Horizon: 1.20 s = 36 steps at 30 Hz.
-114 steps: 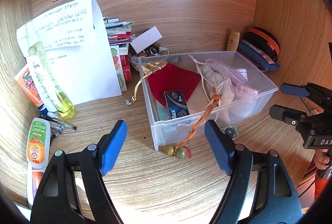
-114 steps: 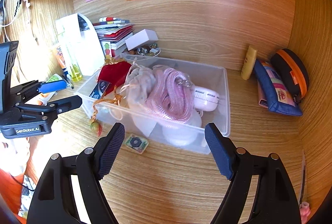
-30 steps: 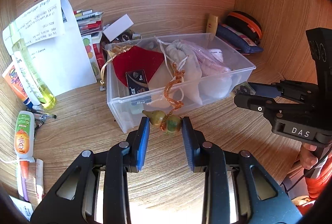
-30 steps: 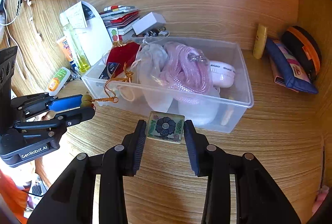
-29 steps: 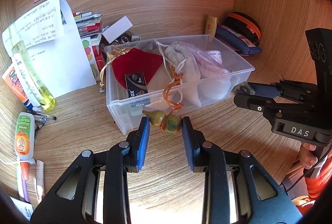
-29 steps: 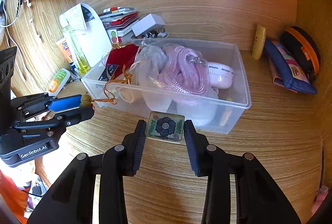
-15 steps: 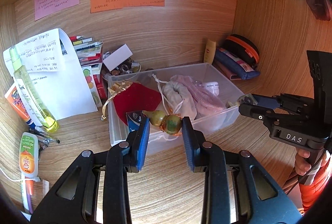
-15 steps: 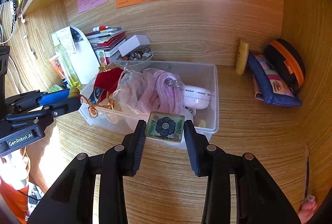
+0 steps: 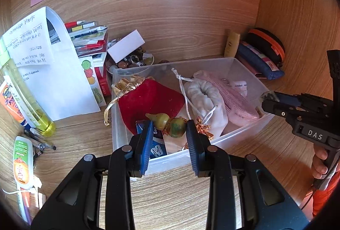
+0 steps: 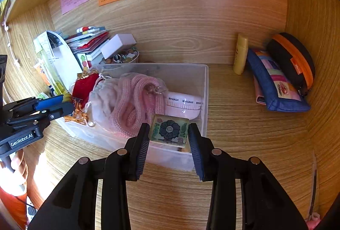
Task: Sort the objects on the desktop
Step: 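Carry the gourd-bead charm and square tile over the clear box, then open both grippers to drop the charm and tile into the box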
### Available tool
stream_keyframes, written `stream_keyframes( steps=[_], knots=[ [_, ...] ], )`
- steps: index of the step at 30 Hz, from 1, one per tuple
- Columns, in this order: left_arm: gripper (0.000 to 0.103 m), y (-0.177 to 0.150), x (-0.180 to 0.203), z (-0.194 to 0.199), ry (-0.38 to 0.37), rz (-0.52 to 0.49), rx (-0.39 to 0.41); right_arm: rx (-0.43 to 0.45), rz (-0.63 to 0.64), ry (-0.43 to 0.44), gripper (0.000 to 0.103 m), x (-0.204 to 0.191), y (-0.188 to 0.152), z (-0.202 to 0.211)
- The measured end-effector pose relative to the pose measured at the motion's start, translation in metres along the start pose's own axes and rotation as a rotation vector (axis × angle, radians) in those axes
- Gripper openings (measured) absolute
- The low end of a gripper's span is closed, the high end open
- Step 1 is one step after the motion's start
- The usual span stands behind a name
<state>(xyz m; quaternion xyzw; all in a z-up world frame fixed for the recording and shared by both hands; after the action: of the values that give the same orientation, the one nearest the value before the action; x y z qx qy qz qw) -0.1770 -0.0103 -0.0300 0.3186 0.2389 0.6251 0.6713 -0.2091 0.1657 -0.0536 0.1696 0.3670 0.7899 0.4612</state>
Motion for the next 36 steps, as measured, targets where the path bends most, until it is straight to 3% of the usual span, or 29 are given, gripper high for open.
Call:
stream_keyframes(
  steps=[18, 30, 33, 36],
  knots=[
    [0.034, -0.005, -0.003, -0.012, 0.002, 0.021, -0.028, -0.018, 0.036, 0.002, 0.034, -0.013, 0.001, -0.010],
    [0.049, -0.007, -0.001, 0.013, -0.005, 0.023, 0.017, 0.048, 0.087, -0.035, 0.060, -0.027, 0.005, 0.016],
    [0.049, -0.009, 0.000, 0.019, -0.006, 0.021, 0.025, 0.059, 0.097, -0.037, 0.061, -0.031, 0.004, 0.023],
    [0.058, -0.010, 0.001, 0.026, -0.004, 0.023, 0.043, 0.068, 0.103, -0.039, 0.063, -0.033, 0.003, 0.029]
  ],
)
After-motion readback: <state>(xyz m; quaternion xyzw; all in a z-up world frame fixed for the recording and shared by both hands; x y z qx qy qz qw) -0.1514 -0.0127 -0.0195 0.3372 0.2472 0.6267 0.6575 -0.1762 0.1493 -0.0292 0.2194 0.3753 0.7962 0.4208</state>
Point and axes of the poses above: each gripper's, at about its wrist camera, not at the fingertips, and z roughly against the way its jaws point, x to its right, y to its top, the point moved 6 cm from there along -z, roughly the way its jaws point, and after that the axes turned 3 degrees about z, right-handed, at the moved point
